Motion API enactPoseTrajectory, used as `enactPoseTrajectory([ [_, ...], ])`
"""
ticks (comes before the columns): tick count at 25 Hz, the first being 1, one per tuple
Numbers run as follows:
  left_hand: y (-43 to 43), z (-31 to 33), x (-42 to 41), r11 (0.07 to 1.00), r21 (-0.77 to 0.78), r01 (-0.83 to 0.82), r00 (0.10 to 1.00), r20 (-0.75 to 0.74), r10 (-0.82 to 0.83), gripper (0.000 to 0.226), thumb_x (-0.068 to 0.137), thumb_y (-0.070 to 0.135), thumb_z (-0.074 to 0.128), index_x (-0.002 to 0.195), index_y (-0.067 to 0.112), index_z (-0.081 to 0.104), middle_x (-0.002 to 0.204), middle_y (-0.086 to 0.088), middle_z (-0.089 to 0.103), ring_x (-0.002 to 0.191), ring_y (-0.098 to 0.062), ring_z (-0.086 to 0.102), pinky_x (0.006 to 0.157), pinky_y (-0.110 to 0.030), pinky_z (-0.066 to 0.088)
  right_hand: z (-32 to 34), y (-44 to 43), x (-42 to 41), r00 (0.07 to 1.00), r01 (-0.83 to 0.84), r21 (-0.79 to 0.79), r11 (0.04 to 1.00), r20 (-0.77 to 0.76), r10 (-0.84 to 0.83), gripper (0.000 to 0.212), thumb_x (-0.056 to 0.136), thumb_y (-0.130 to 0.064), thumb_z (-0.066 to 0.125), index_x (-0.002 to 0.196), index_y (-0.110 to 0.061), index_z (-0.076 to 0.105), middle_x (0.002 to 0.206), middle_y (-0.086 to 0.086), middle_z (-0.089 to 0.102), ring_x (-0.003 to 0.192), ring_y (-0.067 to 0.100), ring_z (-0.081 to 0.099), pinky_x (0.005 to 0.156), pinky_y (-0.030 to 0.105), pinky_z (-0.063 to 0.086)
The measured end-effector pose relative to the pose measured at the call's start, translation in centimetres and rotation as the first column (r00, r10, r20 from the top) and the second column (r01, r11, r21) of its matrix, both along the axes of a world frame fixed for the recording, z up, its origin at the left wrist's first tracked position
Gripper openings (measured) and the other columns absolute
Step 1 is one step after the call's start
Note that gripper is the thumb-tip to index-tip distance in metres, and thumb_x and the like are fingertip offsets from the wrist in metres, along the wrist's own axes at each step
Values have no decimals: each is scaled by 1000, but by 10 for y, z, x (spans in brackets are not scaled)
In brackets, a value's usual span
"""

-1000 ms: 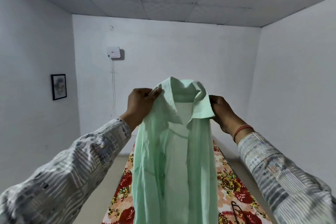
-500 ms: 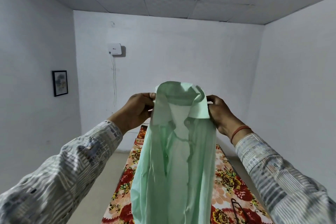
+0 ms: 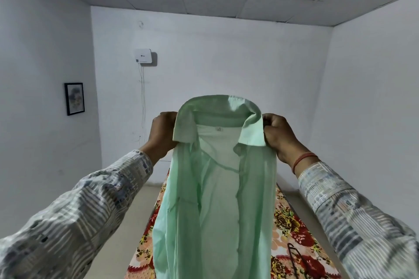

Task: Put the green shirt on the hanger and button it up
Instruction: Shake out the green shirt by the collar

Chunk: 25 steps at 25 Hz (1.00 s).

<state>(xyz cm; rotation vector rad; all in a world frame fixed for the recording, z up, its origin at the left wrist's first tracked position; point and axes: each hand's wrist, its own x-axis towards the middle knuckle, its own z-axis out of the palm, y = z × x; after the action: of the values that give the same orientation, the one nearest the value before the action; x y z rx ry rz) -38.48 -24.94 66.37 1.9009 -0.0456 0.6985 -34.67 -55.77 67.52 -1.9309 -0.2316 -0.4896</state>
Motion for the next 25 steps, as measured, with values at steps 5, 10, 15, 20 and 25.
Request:
enactPoseTrajectory([
  [5,-13,9,-8,999,-19,46,986,163,-42,11,90,18,64,80,16,69,77,0,70,70,-19,61,65,-34,50,8,-14,-25,842,383,-337,860,510,-175,20,93,-13,61,110,-20,67,90,13,78,84,41,72,69,42,57],
  [10,-13,29,4,970,241,-16,1000,28,9,15,90,18,62,87,14,76,89,-13,77,101,-43,76,75,-38,53,19,-12,-37,919,326,-543,774,373,-125,29,91,-22,60,117,-24,72,110,17,78,105,44,72,84,44,58],
  [15,-12,16,26,999,45,23,991,128,-29,22,97,23,60,88,16,79,89,-9,81,84,-28,75,75,-45,62,22,-20,-12,814,389,-365,846,566,-131,30,86,-28,58,110,-19,73,98,16,80,92,43,76,77,46,62],
  [20,5,-48,112,755,648,-100,994,41,97,58,105,54,49,59,22,63,64,-13,65,72,-43,68,65,-39,45,-48,5,102,984,174,-628,759,91,-150,35,98,-41,59,131,-39,69,130,11,75,120,38,71,97,41,55],
  [25,25,-170,255,744,666,62,975,-199,98,63,95,65,36,128,30,77,125,-21,77,113,-45,71,92,-46,57,-157,25,238,991,52,-712,700,-52,-126,39,101,-43,49,133,-34,69,131,12,75,116,37,72,95,42,58],
])
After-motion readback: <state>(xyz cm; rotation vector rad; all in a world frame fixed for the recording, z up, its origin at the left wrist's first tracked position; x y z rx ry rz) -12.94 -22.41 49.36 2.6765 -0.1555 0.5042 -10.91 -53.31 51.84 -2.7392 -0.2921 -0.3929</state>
